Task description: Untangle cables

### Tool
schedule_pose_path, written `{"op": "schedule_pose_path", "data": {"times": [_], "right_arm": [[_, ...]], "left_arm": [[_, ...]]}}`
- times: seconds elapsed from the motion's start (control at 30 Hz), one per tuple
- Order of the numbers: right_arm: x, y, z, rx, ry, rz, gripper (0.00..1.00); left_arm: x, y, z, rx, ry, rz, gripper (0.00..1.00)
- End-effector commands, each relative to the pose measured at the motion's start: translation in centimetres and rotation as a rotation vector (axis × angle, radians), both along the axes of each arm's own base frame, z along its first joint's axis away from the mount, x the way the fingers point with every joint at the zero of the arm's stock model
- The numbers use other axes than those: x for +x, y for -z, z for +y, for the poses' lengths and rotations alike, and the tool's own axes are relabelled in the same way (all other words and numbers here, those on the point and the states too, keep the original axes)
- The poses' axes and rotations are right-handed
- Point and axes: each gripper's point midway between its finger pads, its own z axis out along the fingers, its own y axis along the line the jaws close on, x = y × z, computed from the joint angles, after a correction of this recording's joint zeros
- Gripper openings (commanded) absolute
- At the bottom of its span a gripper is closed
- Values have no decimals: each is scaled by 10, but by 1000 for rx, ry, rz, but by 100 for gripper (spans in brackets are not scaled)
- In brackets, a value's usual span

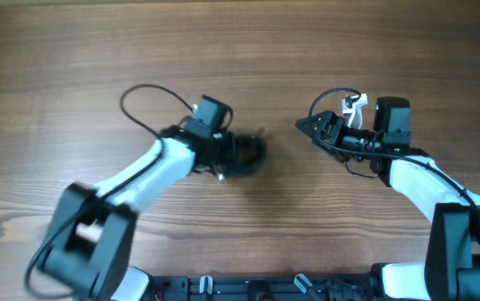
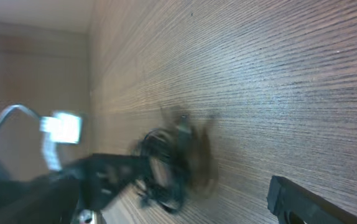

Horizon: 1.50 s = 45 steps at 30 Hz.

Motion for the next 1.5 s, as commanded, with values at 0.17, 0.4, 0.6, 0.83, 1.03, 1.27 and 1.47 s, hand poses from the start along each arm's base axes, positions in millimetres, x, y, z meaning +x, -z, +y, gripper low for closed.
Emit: {"op": "schedule_pose_path", "data": {"times": [0.17,0.4,0.6,0.83,1.03,1.27,1.47], "right_arm": [[-2,-19,13,20,-136,-138,92],[-30,-32,104,31,-320,-159,92],[-23,-71,160,79,-274,-326,97],[-26,-59,188,-86,-185,-434,98],[-39,-57,213,-128,-176,-503,91],[-22,-44,199,-201,-91,-497,21],[-52,-50,171,-54,-348,-315,4]], "left_arm": [[48,-164,64,-200,-446,-384,4],[29,-139,73,-511,-1102,-29,4],[9,-120,86,-566,-1444,136,4],[3,-120,67,-706,-1579,319,4],[-1,-121,57,-716,-1548,370,4],[-3,-121,55,-683,-1468,358,4],[3,-115,97,-339,-1196,14,4]]}}
